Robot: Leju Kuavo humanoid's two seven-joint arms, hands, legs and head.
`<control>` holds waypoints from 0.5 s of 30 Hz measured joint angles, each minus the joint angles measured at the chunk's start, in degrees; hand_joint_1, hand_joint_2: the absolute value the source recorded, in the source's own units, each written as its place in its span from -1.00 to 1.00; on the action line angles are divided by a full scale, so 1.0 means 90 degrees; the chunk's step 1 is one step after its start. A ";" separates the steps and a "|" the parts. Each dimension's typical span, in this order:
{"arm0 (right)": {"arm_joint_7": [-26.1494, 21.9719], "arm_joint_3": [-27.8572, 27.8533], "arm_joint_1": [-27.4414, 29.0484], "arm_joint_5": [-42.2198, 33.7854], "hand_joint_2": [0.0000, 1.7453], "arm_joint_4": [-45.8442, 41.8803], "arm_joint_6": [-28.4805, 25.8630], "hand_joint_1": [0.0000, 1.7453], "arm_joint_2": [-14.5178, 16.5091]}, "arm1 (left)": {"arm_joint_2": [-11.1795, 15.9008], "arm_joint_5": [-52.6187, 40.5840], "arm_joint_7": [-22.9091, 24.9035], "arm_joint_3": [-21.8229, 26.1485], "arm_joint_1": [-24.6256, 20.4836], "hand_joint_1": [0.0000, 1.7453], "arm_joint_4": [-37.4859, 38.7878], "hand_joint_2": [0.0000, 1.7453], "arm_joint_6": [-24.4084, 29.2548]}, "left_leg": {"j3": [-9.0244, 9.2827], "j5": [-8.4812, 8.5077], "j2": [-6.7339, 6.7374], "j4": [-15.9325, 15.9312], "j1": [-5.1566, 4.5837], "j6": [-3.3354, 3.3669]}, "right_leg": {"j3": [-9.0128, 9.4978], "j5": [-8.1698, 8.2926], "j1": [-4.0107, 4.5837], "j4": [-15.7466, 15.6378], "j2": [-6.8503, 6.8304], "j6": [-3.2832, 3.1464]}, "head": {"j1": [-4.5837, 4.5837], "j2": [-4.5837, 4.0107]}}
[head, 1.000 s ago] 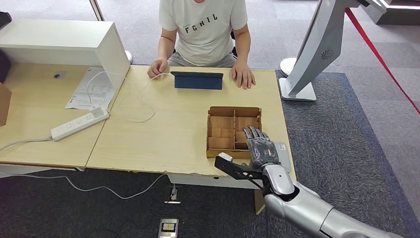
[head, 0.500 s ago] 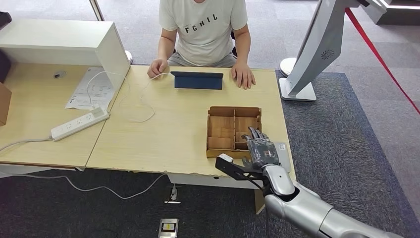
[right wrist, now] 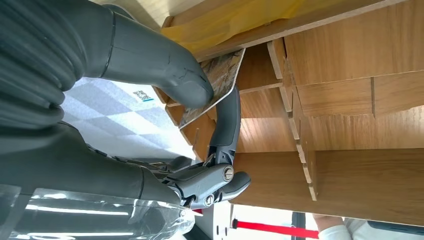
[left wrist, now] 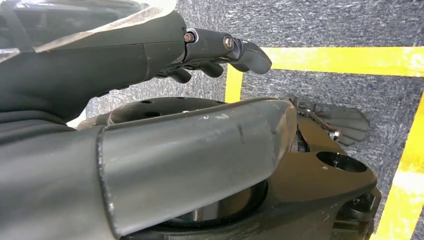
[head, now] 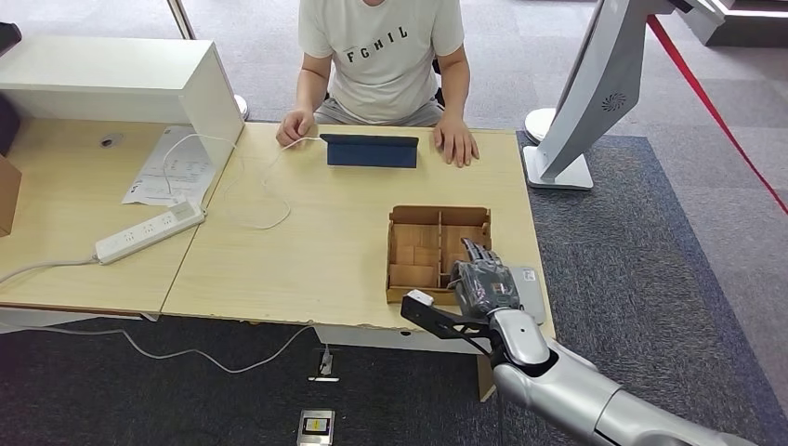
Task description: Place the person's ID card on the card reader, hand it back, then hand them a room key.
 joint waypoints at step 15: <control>-0.0131 0.0009 0.0015 0.0002 1.00 0.0083 -0.0082 1.00 0.0064 | 0.0000 0.0000 -0.0070 0.0002 0.0000 -1.00 0.0000 -1.00 -0.0056 | 0.0000 0.0000 -0.0001 0.0000 0.0000 0.0000 | 0.0000 0.0000 0.0000 0.0000 0.0000 0.0000 | -0.0001 0.0000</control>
